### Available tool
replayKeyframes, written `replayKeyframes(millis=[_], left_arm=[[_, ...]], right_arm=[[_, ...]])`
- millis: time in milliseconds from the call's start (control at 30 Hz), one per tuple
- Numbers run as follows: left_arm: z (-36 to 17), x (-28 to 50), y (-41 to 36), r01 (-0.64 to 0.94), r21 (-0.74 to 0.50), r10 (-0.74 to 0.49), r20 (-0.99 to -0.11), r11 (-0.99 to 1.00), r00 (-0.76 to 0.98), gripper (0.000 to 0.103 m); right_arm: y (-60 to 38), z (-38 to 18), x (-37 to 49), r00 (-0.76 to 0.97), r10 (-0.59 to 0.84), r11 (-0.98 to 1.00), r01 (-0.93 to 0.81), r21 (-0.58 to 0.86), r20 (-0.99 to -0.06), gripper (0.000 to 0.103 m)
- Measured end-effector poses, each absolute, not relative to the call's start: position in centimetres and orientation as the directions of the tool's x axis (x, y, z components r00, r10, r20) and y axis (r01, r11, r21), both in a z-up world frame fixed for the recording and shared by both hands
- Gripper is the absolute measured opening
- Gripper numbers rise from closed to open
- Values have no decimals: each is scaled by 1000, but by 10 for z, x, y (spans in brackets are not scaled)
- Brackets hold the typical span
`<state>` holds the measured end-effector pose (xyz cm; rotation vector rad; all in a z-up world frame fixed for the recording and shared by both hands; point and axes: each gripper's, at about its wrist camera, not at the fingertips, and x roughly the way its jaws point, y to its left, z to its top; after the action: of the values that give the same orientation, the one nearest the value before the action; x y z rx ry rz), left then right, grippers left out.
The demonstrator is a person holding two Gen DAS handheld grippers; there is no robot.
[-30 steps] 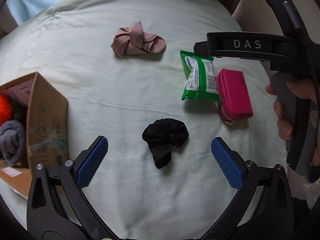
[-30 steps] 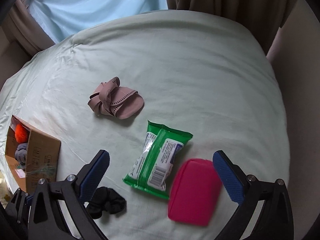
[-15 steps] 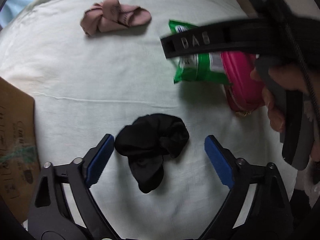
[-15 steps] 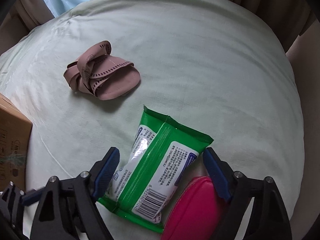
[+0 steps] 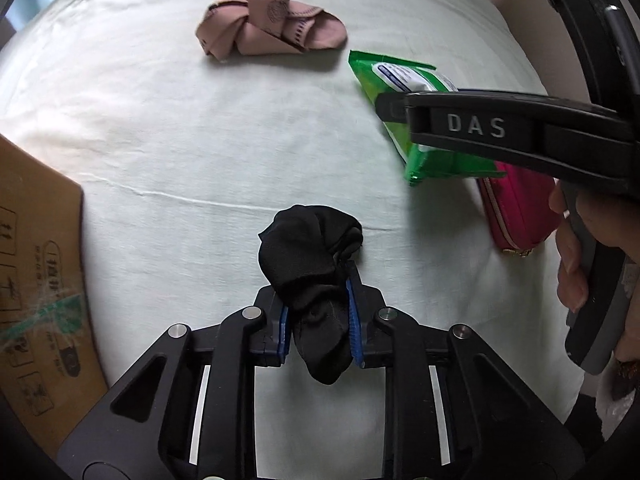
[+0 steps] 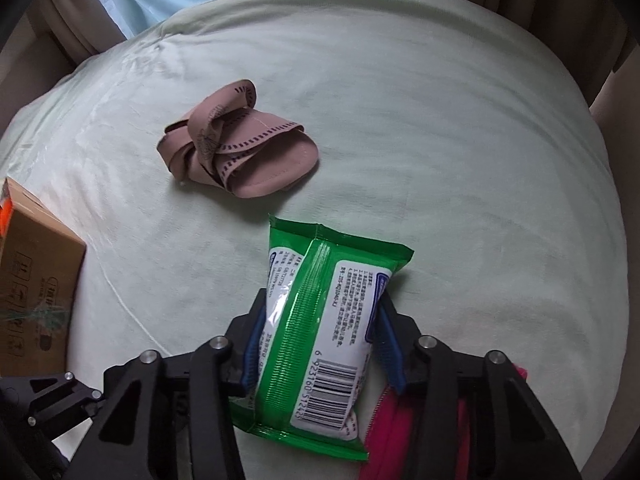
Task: Organize soft objects
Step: 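Carry the scrunchie with the left tool to the box while the right tool carries the wipes there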
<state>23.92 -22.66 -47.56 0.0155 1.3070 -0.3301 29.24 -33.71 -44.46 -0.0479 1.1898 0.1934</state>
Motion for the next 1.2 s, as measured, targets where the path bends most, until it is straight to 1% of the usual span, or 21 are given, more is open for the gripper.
replayKeyframes(millis=[100,200,300,367,533,667,767,867,1000,1200], left_arm=[[-467,241,-223,248,-171,-231,-944,954,234,19],[-454,244,-214,251,-172,-236,-939,953,252,19],[-434,248,-211,253,-172,-241,-931,952,273,19],[-414,232,-213,257,-171,-245,-925,951,290,19],[-371,223,-211,270,-163,-251,-910,949,331,19],[-326,205,-203,282,-164,-267,-886,945,380,19],[-292,192,-191,263,-212,-306,-865,941,398,19],[-260,180,-172,232,-239,-320,-847,943,425,19],[-223,166,-145,206,-232,-304,-827,951,473,19],[-185,150,-105,186,-220,-286,-805,958,521,19]], right_arm=[[-339,-439,289,353,145,983,-156,95,-924,39],[-342,-427,285,366,155,984,-139,110,-918,39],[-342,-408,276,389,160,985,-124,121,-907,39],[-343,-394,272,404,162,985,-115,126,-900,38],[-343,-351,255,438,154,988,-80,132,-886,38],[-341,-308,236,478,158,987,-63,146,-864,38],[-338,-275,219,511,174,984,-57,169,-842,38],[-328,-241,200,542,178,983,-66,170,-821,38],[-308,-205,175,573,186,982,-84,168,-798,38],[-271,-170,143,602,195,980,-93,174,-775,38]])
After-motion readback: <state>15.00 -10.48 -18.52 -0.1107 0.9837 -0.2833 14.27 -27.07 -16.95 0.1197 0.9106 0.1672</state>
